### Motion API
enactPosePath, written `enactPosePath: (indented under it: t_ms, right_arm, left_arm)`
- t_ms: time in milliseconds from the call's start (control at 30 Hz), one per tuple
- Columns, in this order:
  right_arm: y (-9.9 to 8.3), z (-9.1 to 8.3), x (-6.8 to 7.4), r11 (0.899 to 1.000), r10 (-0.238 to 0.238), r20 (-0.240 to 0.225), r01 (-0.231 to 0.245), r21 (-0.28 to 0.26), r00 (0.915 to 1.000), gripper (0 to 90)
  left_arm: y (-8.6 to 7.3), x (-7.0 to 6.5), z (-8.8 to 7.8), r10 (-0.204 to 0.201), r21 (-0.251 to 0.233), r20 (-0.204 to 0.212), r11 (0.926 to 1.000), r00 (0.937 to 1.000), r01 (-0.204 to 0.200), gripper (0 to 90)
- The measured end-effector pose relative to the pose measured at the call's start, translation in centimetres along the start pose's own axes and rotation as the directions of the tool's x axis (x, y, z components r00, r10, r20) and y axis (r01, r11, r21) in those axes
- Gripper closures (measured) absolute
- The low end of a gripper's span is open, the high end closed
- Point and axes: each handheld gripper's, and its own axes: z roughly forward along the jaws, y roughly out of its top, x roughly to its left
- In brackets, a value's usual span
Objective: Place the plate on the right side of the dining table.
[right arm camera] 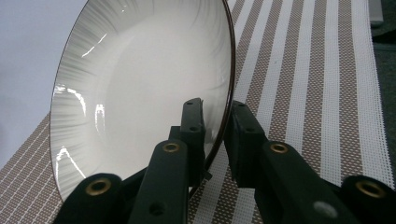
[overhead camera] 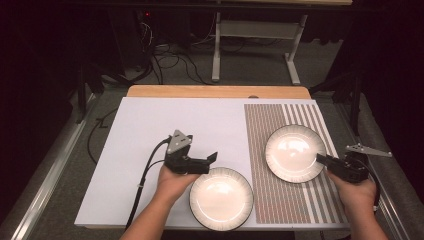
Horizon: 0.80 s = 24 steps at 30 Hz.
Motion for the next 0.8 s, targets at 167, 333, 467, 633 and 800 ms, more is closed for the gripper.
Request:
enactPosePath:
  t_ms: [167,333,467,633,800]
  right_arm:
    - [0.2,0.3,-0.1,1.000,0.013,0.003,-0.013,0.012,0.9999,79.5]
    - [0.3,0.6,-0.2,0.999,0.029,0.013,-0.029,0.020,0.9995,79.0]
    - [0.4,1.0,-0.4,0.998,0.042,0.023,-0.043,0.036,0.9989,78.1]
    - [0.5,1.5,-0.7,0.996,0.075,0.029,-0.076,0.045,0.9968,77.4]
    - [0.4,2.1,-1.2,0.992,0.105,0.050,-0.108,0.066,0.9932,76.8]
  left_arm:
    - [-1.3,1.5,-3.7,0.005,-0.040,-0.026,0.9992,0.9997,-0.006,0.2]
    - [-3.0,3.2,-6.7,0.007,-0.052,-0.073,0.9986,0.9973,-0.010,0.2]
    - [-4.2,4.0,-7.8,-0.016,-0.067,-0.082,0.9977,0.9965,0.011,0.2]
    - [-4.8,4.3,-8.4,-0.019,-0.076,-0.084,0.9970,0.9963,0.013,0.2]
    - [-5.1,4.8,-8.0,-0.033,-0.063,-0.085,0.9976,0.9958,0.028,0.2]
